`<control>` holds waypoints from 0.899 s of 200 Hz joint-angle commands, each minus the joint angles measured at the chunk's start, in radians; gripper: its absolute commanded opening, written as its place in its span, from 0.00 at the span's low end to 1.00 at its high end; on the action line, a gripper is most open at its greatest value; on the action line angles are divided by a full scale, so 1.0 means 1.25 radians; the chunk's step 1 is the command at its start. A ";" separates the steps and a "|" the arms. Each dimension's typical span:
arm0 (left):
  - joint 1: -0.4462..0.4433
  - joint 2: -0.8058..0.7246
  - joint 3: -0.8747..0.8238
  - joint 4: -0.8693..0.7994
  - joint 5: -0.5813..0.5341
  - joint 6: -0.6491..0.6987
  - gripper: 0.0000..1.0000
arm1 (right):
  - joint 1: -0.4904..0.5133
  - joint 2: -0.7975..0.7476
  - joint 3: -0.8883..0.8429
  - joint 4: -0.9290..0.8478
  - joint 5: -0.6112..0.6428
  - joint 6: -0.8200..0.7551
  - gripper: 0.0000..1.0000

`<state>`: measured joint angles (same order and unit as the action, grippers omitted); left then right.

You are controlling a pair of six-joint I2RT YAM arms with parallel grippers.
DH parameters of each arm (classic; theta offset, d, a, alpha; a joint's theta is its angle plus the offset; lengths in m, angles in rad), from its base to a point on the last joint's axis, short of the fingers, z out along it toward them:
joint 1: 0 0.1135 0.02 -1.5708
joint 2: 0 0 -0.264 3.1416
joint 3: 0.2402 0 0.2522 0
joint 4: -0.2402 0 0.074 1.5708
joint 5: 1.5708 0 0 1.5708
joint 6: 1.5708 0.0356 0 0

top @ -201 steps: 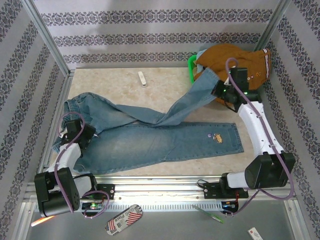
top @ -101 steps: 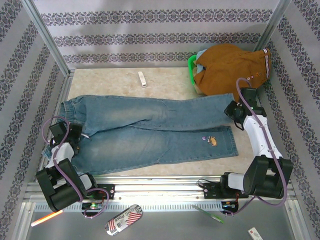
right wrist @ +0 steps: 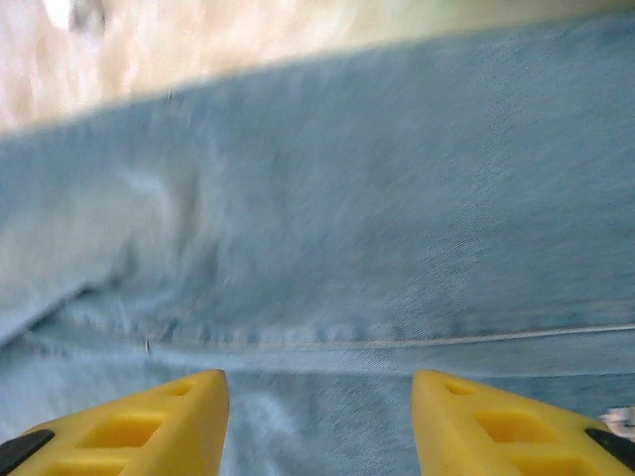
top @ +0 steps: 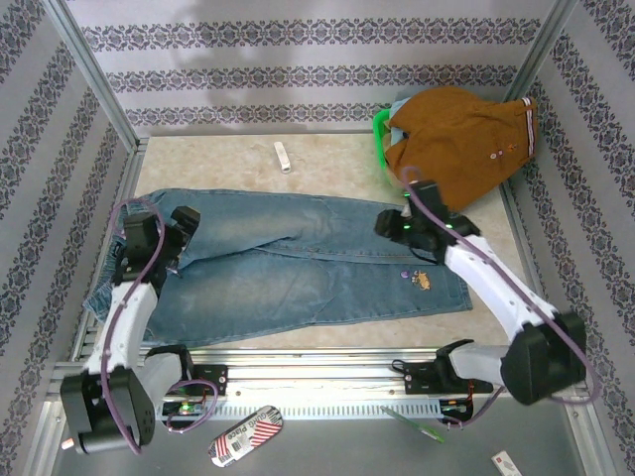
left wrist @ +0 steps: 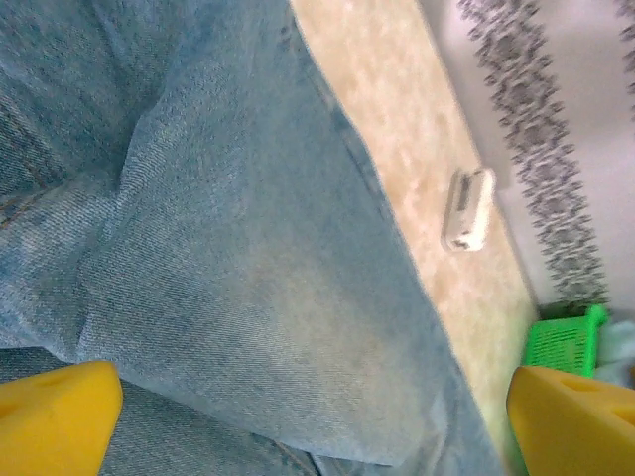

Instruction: Fold and stack the trousers

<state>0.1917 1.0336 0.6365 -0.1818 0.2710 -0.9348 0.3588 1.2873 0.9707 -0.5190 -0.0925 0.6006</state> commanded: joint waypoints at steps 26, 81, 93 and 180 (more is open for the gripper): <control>0.035 0.283 0.292 -0.145 -0.236 0.091 1.00 | 0.091 0.104 0.030 0.066 -0.040 0.040 0.52; 0.159 0.562 0.542 -0.265 -0.229 0.133 0.99 | 0.083 0.090 -0.003 0.115 -0.067 0.024 0.55; 0.167 0.577 0.535 -0.292 -0.270 0.147 1.00 | 0.071 0.084 -0.013 0.131 -0.077 0.023 0.55; 0.236 0.630 0.486 -0.398 -0.420 0.195 1.00 | 0.022 0.093 -0.019 0.176 -0.189 0.011 0.56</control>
<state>0.4778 1.7569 1.1831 -0.5854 -0.1745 -0.7635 0.4000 1.4082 0.9474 -0.3115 -0.2722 0.6289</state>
